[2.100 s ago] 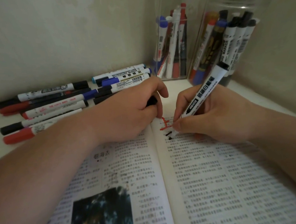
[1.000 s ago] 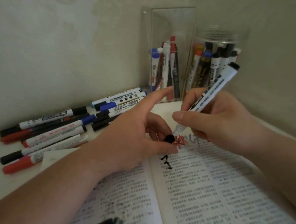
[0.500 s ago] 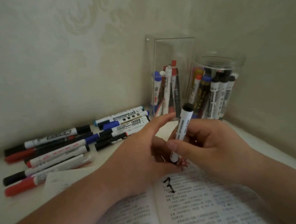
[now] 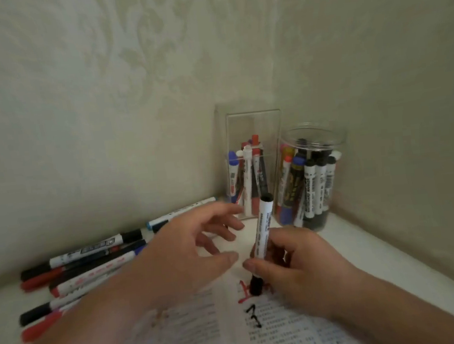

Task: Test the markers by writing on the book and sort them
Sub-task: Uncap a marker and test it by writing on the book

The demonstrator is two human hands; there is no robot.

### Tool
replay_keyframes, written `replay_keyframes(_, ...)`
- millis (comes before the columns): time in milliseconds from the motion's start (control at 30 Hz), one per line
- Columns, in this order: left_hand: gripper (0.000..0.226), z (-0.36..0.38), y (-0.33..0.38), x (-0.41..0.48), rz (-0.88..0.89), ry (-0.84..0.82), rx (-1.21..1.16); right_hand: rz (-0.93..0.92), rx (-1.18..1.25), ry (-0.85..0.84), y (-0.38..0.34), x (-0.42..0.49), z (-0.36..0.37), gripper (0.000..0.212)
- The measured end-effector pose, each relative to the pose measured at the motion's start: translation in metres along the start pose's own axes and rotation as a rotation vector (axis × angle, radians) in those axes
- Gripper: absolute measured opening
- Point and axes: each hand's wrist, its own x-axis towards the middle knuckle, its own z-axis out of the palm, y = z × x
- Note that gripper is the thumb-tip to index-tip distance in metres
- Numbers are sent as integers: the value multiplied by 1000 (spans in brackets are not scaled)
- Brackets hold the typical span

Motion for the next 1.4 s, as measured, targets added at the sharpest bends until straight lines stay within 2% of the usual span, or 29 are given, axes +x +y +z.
replay_keyframes(67,35,-16,7,16,29,269,-59,20,15,42,0,2,-3,37)
replay_keyframes(100,26,-23,13,27,46,379,-17,20,50,66,-1,3,-4,35)
replay_keyframes(167,18,-32,22,51,108,453,223,10,103,85,-2,3,-5,35)
replay_keyframes(200,23,-36,26,62,139,443,362,4,117,74,-3,2,-5,36)
replay_keyframes(267,48,-41,27,85,187,398,576,10,145,45,-3,1,-5,38)
replay_keyframes(333,73,-43,31,104,204,357,668,5,186,25,-2,1,-7,25)
replay_keyframes(400,85,-38,35,118,169,303,637,0,243,36,-5,2,-11,13)
replay_keyframes(467,84,-33,34,129,115,275,550,6,262,71,-8,2,-14,9)
replay_keyframes(567,73,-31,32,136,75,274,494,10,249,132,-8,5,-16,12)
replay_keyframes(700,61,-38,39,142,69,338,457,44,278,234,-12,4,-21,33)
replay_keyframes(833,54,-47,53,159,-6,392,347,78,590,455,-21,9,-26,15)
replay_keyframes(933,50,-49,58,168,-23,425,297,111,727,570,-30,17,-32,20)
replay_keyframes(1000,48,-48,59,171,-33,435,276,99,694,630,-40,21,-41,16)
replay_keyframes(1067,48,-49,59,170,-43,437,269,42,500,693,-50,24,-51,12)
replay_keyframes(1133,48,-50,60,169,-51,430,267,31,287,699,-58,34,-60,11)
replay_keyframes(1200,47,-50,60,169,-52,437,256,81,176,641,-63,48,-67,12)
replay_keyframes(1333,45,-49,66,171,-58,457,220,125,326,548,-74,65,-74,40)
replay_keyframes(1400,47,-49,68,172,-60,451,220,104,376,553,-75,65,-75,47)
